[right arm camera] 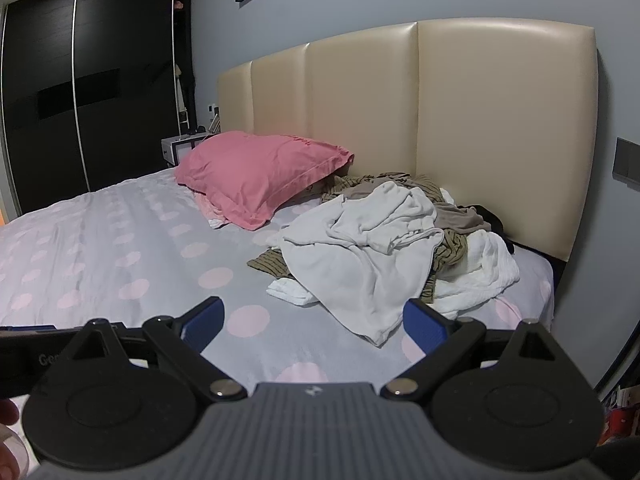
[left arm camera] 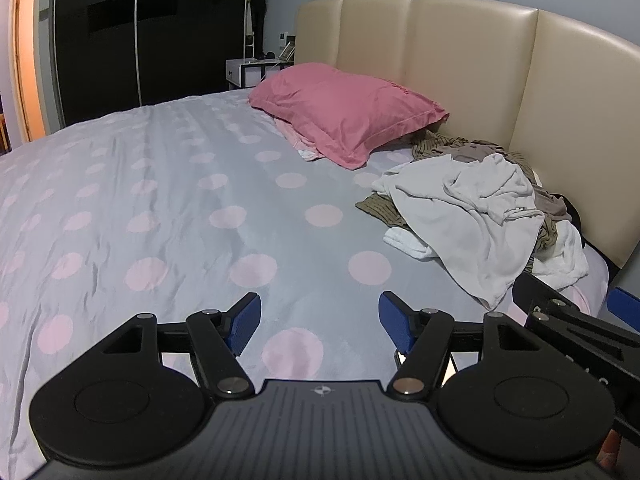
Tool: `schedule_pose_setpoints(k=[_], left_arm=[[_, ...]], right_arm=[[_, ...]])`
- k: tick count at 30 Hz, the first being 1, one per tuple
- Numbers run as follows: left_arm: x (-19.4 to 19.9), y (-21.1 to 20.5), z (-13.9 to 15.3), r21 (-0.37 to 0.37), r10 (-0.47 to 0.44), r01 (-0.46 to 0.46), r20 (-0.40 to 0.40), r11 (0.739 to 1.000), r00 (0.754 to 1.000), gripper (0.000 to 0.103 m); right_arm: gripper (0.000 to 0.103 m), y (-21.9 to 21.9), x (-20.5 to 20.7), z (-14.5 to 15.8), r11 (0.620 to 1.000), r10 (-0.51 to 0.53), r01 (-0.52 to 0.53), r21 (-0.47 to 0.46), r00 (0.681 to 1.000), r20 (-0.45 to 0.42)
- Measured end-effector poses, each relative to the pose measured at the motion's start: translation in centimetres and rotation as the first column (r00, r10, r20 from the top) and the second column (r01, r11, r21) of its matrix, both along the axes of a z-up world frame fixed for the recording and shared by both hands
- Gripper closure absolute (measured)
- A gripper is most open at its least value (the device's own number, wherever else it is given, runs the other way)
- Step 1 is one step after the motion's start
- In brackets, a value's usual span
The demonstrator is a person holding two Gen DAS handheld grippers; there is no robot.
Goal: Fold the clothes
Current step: 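Move both grippers toward the heap of clothes by the headboard, then grasp the white shirt in the clothes heap with the right gripper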
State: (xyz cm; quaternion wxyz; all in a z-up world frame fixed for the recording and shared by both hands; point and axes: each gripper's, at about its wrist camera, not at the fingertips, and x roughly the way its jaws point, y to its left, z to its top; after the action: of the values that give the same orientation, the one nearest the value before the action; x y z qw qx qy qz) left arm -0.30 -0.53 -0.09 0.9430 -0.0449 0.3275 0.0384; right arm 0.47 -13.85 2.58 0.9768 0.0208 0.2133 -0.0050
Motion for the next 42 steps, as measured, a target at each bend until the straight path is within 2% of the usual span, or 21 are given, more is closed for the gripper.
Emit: schedule_pose_setpoints(k=[5,8,12,18,19,20,21,22,23,25,27,31,35,40,42], left_arm=[[0.0,1.0,-0.4,0.009,0.01,-0.01,-0.019,1.0,1.0,0.039],[0.1,2.2,-0.7,0.026,0.034,-0.033,-0.032,0.999,0.999,0.039],[0.6,4.0,-1.1,0.054,0.062,-0.059,-0.059,0.997,0.996,0.039],[1.3,7.6,-1.7,0.092,0.12,-0.112,-0.089,0.989,0.989,0.039],[1.5,8.2,-1.9,0.096,0.134,-0.125,-0.094,0.987,0.986,0.039],[1.6,8.9,-2.1,0.096,0.147,-0.137,-0.101,0.986,0.984,0.039],[1.7,9.6,-2.3,0.096,0.159,-0.149,-0.108,0.984,0.981,0.039],[1.9,10.3,-2.6,0.096,0.171,-0.161,-0.115,0.982,0.978,0.039],[1.9,11.0,-2.9,0.096,0.185,-0.173,-0.122,0.98,0.975,0.039],[1.9,12.3,-3.5,0.101,0.216,-0.203,-0.137,0.974,0.967,0.039],[1.9,13.8,-4.5,0.115,0.25,-0.233,-0.163,0.966,0.954,0.039],[2.0,16.5,-6.3,0.145,0.311,-0.286,-0.209,0.947,0.927,0.039],[2.3,18.5,-7.6,0.158,0.359,-0.329,-0.244,0.931,0.901,0.039],[2.8,19.4,-8.3,0.135,0.386,-0.362,-0.256,0.922,0.886,0.039],[3.0,19.1,-8.3,0.133,0.376,-0.353,-0.257,0.926,0.89,0.039]], right_arm=[[0.006,0.2,0.2,0.2,1.0,0.02,-0.02,-0.006,1.0,-0.013],[0.006,-0.5,1.1,0.8,0.997,0.047,-0.044,0.057,0.998,-0.05],[0.006,-1.5,3.5,1.3,0.994,0.086,-0.079,0.078,0.991,-0.103],[0.008,-3.4,9.2,2.3,0.98,0.201,-0.198,0.034,0.966,-0.161],[0.01,-3.6,10.5,2.3,0.978,0.208,-0.21,0.009,0.963,-0.171],[0.018,-3.9,12.0,2.2,0.975,0.213,-0.22,-0.02,0.96,-0.183],[0.024,-4.1,13.5,1.9,0.973,0.209,-0.224,-0.054,0.957,-0.202],[0.034,-4.4,15.1,1.3,0.971,0.204,-0.226,-0.08,0.954,-0.219],[0.039,-4.8,16.7,0.7,0.968,0.199,-0.228,-0.104,0.951,-0.235],[0.04,-6.1,19.9,-1.0,0.97,0.175,-0.21,-0.122,0.952,-0.251],[0.047,-7.6,23.0,-3.0,0.974,0.152,-0.19,-0.12,0.95,-0.273],[0.048,-9.4,28.4,-6.6,0.982,0.072,-0.123,-0.144,0.946,-0.317],[0.049,-9.5,32.2,-8.3,0.972,0.054,-0.12,-0.2,0.949,-0.309],[0.047,-9.2,35.5,-9.9,0.959,0.021,-0.111,-0.261,0.945,-0.325],[0.048,-8.9,36.3,-10.4,0.957,0.015,-0.11,-0.269,0.943,-0.332]])
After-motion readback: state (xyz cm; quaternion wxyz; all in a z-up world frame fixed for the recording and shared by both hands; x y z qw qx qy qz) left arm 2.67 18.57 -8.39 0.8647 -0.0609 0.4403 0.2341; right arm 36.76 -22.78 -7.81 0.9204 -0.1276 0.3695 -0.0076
